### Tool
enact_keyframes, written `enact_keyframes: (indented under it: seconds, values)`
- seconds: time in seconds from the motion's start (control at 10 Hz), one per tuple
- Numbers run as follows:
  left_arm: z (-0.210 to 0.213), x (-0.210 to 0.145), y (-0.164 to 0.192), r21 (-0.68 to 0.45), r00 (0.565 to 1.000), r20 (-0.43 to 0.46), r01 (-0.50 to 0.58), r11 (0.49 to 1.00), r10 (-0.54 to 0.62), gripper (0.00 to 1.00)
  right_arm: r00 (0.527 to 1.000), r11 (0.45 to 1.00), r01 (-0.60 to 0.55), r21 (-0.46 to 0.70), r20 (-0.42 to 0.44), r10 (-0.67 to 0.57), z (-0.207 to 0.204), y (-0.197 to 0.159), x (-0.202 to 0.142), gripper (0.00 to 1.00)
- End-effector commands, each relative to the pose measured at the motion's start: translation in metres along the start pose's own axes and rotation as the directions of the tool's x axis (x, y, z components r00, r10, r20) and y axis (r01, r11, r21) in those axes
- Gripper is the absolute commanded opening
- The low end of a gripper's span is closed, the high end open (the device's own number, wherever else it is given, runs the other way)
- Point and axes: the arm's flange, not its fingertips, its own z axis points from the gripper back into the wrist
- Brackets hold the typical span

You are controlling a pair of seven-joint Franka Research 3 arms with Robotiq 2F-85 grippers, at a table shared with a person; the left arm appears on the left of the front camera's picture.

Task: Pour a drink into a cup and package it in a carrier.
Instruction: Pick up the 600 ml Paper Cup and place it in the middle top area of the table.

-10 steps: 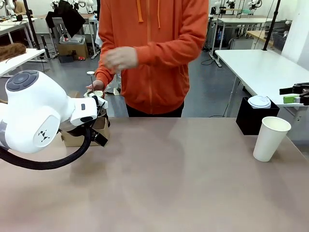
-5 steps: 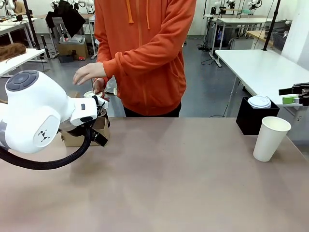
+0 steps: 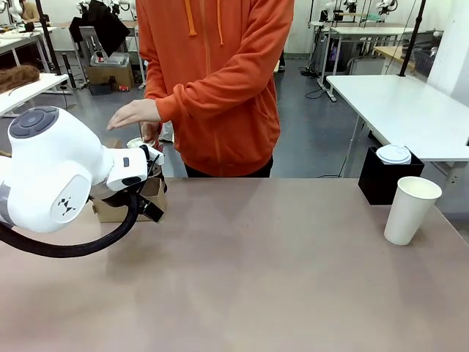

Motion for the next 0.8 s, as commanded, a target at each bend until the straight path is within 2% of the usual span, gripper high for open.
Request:
enact_keyframes:
  seconds: [0.0, 0.3, 0.5, 0.7]
  values:
    - [0.000, 0.000, 0.000, -0.001, 1.000, 0.000, 0.000, 1.000, 0.000, 1.00, 0.994, 0.996, -0.073, 0.048, 0.091, 0.068, 0.002, -0.009, -0.033, 1.00]
    - [0.000, 0.000, 0.000, -0.001, 1.000, 0.000, 0.000, 1.000, 0.000, 1.00, 0.991, 0.993, -0.110, 0.036, 0.077, 0.107, 0.008, -0.006, -0.087, 1.00]
    - [0.000, 0.000, 0.000, -0.001, 1.000, 0.000, 0.000, 1.000, 0.000, 1.00, 0.989, 0.991, -0.133, 0.022, 0.068, 0.131, 0.010, -0.002, -0.112, 1.00]
    - [0.000, 0.000, 0.000, -0.001, 1.000, 0.000, 0.000, 1.000, 0.000, 1.00, 0.995, 0.995, -0.094, 0.039, 0.036, 0.092, 0.001, -0.002, -0.132, 1.00]
